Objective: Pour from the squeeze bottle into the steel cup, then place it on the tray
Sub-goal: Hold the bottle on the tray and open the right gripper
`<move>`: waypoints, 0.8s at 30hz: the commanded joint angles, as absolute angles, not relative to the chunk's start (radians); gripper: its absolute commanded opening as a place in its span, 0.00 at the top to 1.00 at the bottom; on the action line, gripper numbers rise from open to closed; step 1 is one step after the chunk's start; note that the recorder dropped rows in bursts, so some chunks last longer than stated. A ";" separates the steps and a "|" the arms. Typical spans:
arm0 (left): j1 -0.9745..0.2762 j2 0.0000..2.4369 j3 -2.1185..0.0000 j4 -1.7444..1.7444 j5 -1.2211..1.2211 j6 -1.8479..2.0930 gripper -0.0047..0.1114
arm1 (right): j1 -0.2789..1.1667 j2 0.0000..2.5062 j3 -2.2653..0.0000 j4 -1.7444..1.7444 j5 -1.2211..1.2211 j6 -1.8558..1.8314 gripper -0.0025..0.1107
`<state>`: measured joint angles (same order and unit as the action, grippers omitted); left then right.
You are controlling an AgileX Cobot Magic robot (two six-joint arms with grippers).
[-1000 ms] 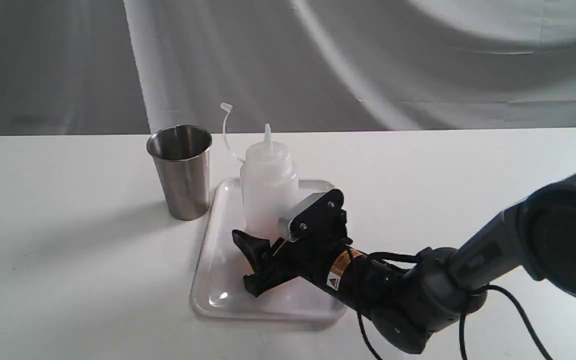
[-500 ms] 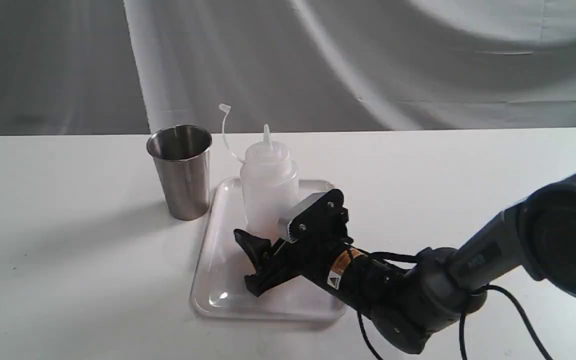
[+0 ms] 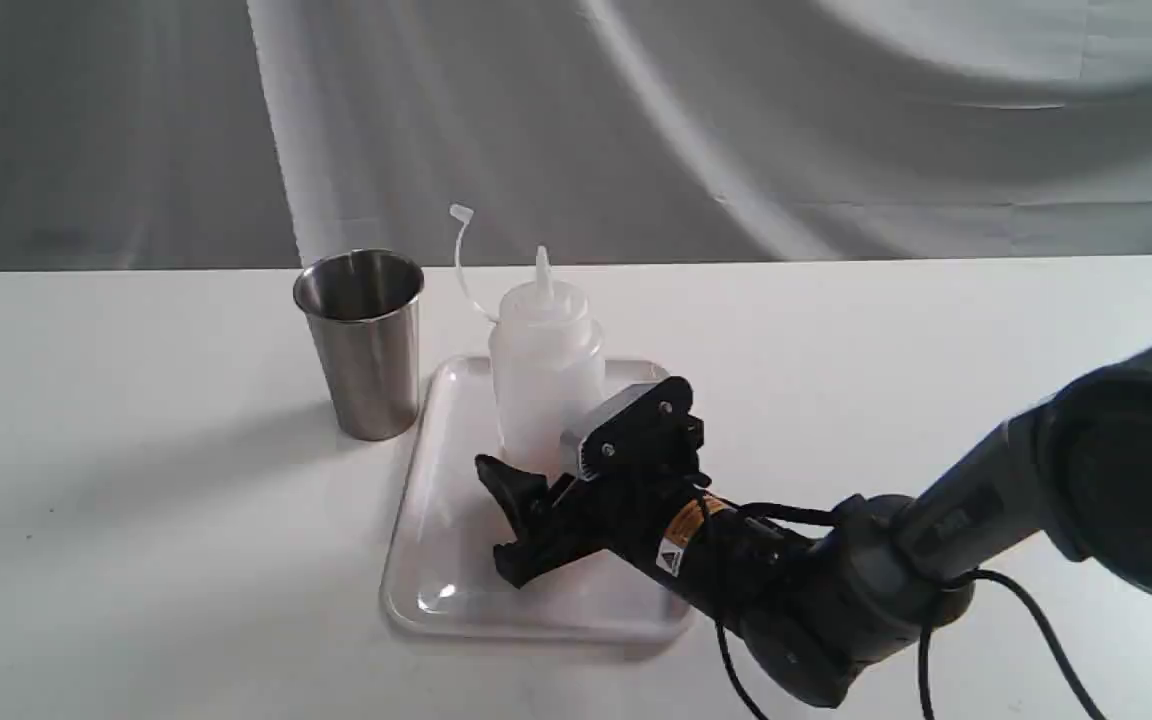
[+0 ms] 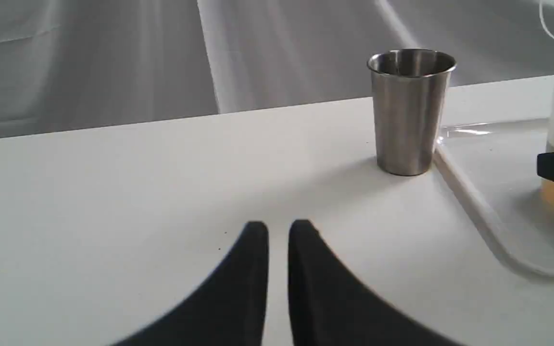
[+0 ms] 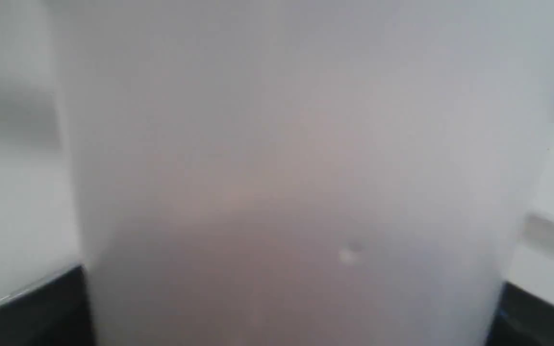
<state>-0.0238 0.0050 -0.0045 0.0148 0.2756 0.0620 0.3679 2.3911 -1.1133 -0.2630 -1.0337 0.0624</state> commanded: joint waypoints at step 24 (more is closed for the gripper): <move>-0.023 0.000 0.000 0.019 0.266 0.061 0.89 | 0.359 2.380 -1.113 -0.247 -1.020 0.054 0.98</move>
<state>-0.0238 0.0050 -0.0045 0.0148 0.2756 0.0620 0.3679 2.3911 -1.1133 -0.2607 -1.0240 0.0624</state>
